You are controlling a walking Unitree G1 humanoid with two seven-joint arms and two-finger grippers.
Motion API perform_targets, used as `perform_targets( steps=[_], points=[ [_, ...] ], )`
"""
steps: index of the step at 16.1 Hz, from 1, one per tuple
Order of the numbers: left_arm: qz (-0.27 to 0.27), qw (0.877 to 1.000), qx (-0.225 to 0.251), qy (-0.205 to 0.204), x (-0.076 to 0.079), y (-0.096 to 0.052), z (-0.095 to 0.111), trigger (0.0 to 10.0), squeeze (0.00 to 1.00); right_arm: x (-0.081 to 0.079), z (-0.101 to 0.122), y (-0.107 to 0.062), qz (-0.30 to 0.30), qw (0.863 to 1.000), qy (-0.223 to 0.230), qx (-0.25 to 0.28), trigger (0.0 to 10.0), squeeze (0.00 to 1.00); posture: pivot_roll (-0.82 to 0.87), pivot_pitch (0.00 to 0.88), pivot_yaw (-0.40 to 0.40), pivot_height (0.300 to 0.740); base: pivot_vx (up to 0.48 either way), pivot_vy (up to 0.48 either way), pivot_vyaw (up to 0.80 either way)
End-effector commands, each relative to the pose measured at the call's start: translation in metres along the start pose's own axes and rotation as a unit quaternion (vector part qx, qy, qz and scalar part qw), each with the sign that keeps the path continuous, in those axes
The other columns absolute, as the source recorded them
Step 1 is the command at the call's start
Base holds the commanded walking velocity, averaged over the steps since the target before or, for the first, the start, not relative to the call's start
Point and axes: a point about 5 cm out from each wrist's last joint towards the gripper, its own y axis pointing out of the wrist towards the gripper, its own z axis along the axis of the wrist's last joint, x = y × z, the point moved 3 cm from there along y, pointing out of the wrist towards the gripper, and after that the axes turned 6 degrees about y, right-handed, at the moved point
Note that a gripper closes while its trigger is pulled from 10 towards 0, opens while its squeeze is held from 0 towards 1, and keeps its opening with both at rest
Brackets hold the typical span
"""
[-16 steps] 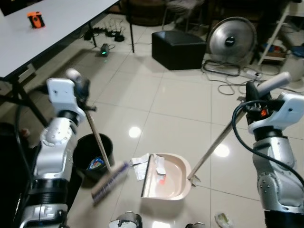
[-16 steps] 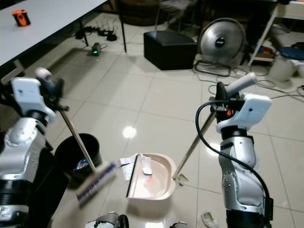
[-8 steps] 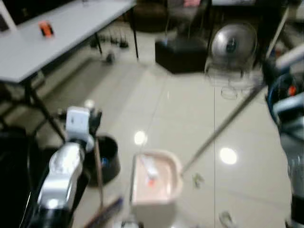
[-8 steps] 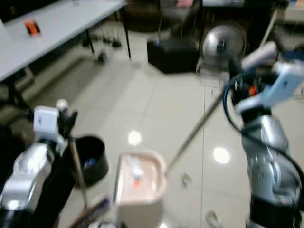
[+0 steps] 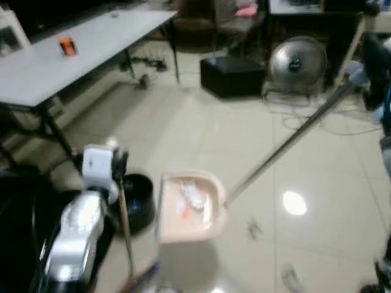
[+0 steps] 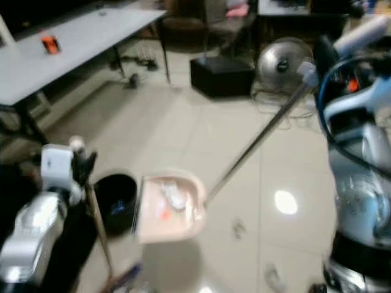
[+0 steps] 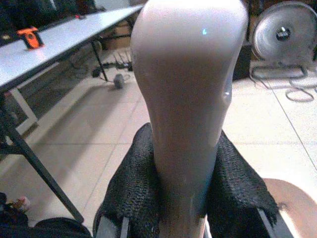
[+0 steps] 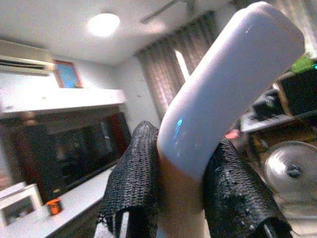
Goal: Sweep floor
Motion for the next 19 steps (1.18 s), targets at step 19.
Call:
perform_targets(
  steps=[19],
  points=[
    [0.014,0.998,0.068,0.015,0.005,-0.001,0.032,10.0,0.0,-0.027,0.011,0.03,-0.007,0.999,0.017,0.036,10.0,0.0,0.03,0.0,0.048,0.74,0.184,0.0,0.36]
  ],
)
